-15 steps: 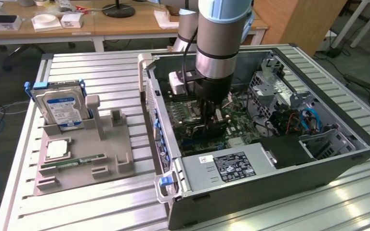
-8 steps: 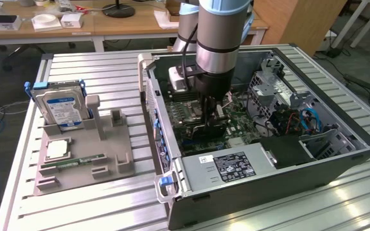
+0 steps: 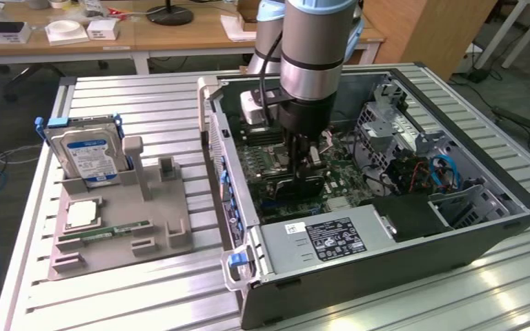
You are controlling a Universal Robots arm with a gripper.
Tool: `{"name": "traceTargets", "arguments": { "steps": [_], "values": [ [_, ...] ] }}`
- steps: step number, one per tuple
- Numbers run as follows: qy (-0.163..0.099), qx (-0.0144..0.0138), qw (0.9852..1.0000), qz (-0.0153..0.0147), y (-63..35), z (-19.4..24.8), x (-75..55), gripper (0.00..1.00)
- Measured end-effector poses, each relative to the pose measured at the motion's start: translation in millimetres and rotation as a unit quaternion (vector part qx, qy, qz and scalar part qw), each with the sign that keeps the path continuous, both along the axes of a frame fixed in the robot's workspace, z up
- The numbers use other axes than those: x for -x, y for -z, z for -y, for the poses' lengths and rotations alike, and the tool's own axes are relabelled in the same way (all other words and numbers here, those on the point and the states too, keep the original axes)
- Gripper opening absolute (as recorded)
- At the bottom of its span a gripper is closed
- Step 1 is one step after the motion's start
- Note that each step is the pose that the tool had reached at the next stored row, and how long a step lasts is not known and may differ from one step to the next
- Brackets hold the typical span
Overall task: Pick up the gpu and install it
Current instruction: 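Insert the gpu into the slot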
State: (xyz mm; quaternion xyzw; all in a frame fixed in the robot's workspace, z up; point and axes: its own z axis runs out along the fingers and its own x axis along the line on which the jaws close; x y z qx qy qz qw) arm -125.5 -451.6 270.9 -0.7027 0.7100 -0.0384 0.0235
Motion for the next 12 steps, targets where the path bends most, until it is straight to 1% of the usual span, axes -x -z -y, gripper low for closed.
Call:
{"name": "traceTargets", "arguments": {
  "steps": [4,5,8,11,12],
  "values": [
    [0.000,0.0001,1.0000,-0.0038,-0.2,0.1,0.2,0.33],
    [0.000,0.0000,1.0000,-0.0043,-0.1,0.0,0.2,0.33],
    [0.000,0.0000,1.0000,-0.0051,-0.1,0.0,0.1,0.33],
    [0.000,0.0000,1.0000,-0.0052,-0.1,0.0,0.1,0.32],
    [0.000,0.0000,1.0000,-0.0052,-0.2,0.0,0.1,0.26]
  ]
}}
